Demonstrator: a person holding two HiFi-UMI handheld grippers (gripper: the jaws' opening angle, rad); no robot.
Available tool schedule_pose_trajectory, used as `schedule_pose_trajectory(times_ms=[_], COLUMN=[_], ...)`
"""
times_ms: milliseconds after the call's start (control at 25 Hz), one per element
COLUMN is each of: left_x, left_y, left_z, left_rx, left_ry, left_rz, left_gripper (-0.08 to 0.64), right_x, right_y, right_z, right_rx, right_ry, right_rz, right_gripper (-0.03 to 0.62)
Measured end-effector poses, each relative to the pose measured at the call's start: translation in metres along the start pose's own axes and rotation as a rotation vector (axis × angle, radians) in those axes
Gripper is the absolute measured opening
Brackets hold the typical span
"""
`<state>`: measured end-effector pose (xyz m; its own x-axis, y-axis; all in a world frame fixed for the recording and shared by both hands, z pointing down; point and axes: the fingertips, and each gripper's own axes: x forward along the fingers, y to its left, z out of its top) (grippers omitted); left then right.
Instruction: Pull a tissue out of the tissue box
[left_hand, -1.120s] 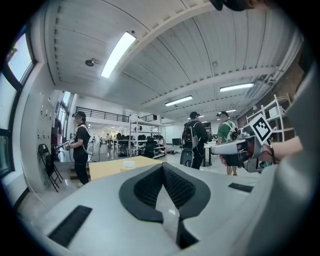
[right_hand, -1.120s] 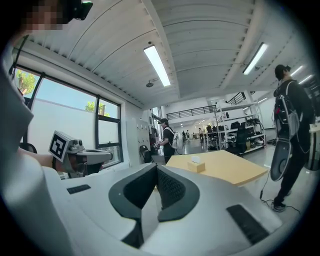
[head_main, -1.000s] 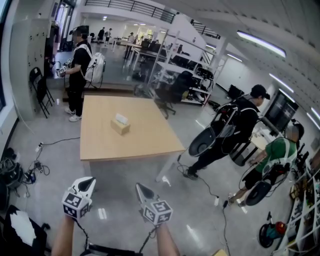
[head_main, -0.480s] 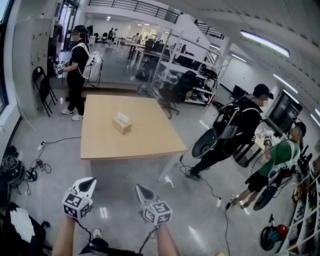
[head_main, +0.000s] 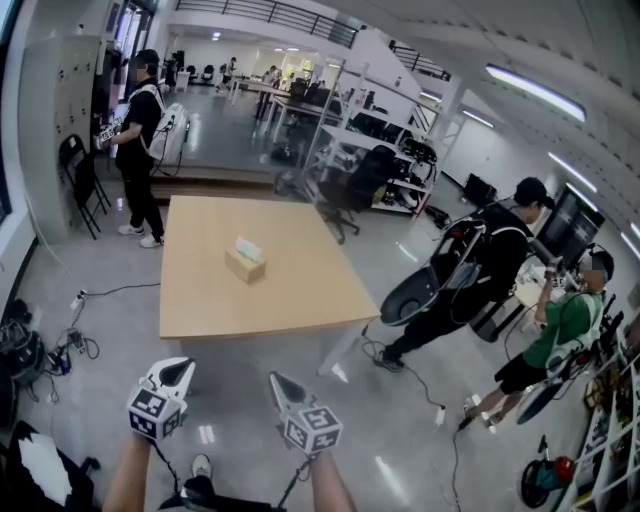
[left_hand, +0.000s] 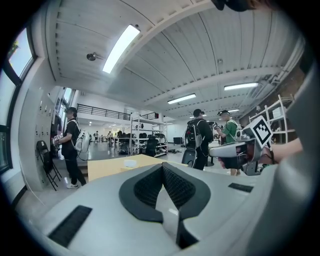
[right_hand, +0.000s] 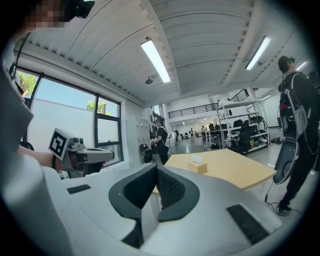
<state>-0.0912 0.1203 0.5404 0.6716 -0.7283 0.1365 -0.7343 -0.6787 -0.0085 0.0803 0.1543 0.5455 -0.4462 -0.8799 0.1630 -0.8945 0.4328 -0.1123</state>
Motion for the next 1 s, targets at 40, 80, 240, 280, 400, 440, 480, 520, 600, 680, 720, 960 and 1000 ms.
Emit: schedule_pose_trajectory(times_ms=[40,80,240,280,400,440,480,520,600,680,720,960,1000], left_x=[0.005,0.010,0.029,0.034,0.048,0.052,0.057,0.061,0.069,0.077,0.080,0.097,0.099], left_y=[0.006,0.012,0.038,0.046,0.068,0.075,0.082,0.088,0.100,0.109,0.112,0.136,0.139], left_z=[0.002,0.004,0.010,0.011,0.012,0.013,0.014,0.015,0.017,0.018,0.018,0.017,0.017], left_rx=[0.003,0.006,0.011,0.010,0.006,0.005,0.003,0.001,-0.001,0.000,0.002,0.000,-0.002], left_ry=[-0.001,-0.001,0.001,0.002,0.007,0.008,0.007,0.005,0.002,0.004,0.005,0.005,0.004], left_rz=[-0.004,-0.008,-0.017,-0.017,-0.018,-0.017,-0.017,-0.017,-0.020,-0.029,-0.036,-0.054,-0.057], left_gripper=[0.008,0.008,0.008,0.008,0.008,0.008,0.008,0.008,0.008,0.008,0.008,0.008,0.008], right_x=[0.008,0.017,0.049,0.058,0.081,0.088,0.094,0.099,0.110,0.120,0.123,0.148,0.151], right_y=[-0.003,-0.006,-0.015,-0.017,-0.021,-0.023,-0.026,-0.028,-0.032,-0.037,-0.040,-0.045,-0.045], right_z=[0.003,0.006,0.016,0.019,0.024,0.026,0.028,0.030,0.034,0.037,0.038,0.040,0.040], right_rx=[0.002,0.004,0.011,0.010,0.010,0.011,0.012,0.013,0.014,0.015,0.017,0.018,0.012], right_ry=[-0.002,-0.005,-0.014,-0.013,-0.010,-0.008,-0.008,-0.008,-0.010,-0.010,-0.010,-0.013,-0.007], right_rz=[-0.002,-0.004,-0.007,-0.008,-0.012,-0.015,-0.018,-0.022,-0.031,-0.043,-0.050,-0.066,-0.069], right_gripper=[0.011,0.011,0.011,0.011,0.011,0.011,0.011,0.011,0.011,0.011,0.011,0.011,0.011])
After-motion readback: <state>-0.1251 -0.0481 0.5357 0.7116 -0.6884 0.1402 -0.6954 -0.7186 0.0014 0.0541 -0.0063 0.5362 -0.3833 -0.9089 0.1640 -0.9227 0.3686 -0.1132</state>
